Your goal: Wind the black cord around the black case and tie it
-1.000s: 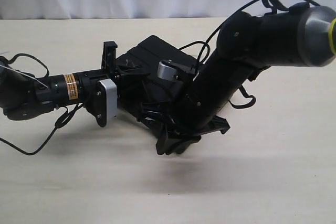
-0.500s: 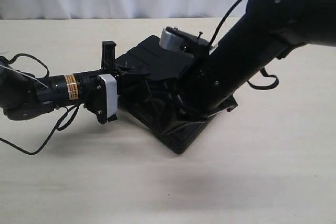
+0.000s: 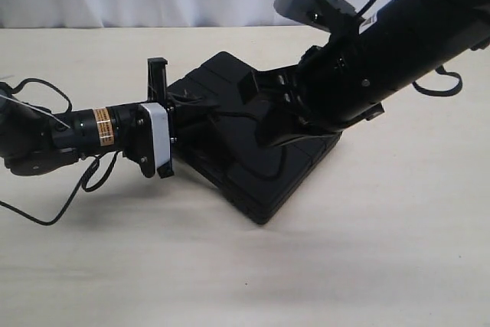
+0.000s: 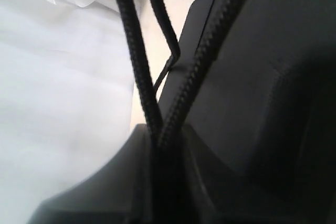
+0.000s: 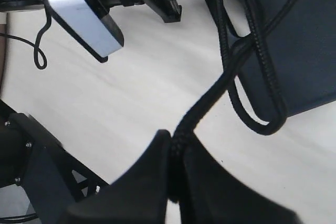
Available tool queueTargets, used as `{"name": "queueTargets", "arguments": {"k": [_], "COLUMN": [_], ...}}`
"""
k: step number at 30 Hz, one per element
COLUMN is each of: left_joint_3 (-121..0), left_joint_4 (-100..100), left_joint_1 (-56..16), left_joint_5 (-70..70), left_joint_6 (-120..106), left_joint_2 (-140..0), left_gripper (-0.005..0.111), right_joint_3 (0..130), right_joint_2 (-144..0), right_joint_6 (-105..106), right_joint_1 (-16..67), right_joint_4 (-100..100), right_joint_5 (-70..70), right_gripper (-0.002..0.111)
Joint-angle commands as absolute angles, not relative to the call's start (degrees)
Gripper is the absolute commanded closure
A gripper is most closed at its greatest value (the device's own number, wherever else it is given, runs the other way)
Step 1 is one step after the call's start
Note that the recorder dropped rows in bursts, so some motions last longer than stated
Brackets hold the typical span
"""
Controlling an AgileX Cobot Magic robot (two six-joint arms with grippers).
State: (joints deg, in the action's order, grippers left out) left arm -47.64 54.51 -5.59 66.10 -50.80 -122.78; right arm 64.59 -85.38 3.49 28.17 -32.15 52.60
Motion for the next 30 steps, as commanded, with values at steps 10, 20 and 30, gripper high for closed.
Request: {"name": "queueTargets", "arguments": {"k": [10, 20, 30], "left_joint_3": [-47.5, -47.5, -46.4], "left_joint_4": [54.8, 55.9, 60.9], "left_joint_1": [-6.1, -6.1, -6.0], "left_joint_5": [67.6, 69.1, 57.2], "left_joint_6": [-38.2, -32.5, -12.9], "left_joint_2": [-122.4, -122.4, -118.9], "left_gripper": [0.106, 0.056, 0.054], "right_joint_3": [64.3, 64.3, 64.9], "right_joint_2": [-85.0, -85.0, -84.3], "right_joint_6": [5.6, 5.8, 8.8], "right_joint_1": [27.8, 27.8, 27.8], "right_joint_4": [-31.7, -31.9, -31.5], "right_joint_5": [49.3, 49.3, 49.4], "right_gripper": [0.104, 0.104, 0.104]}}
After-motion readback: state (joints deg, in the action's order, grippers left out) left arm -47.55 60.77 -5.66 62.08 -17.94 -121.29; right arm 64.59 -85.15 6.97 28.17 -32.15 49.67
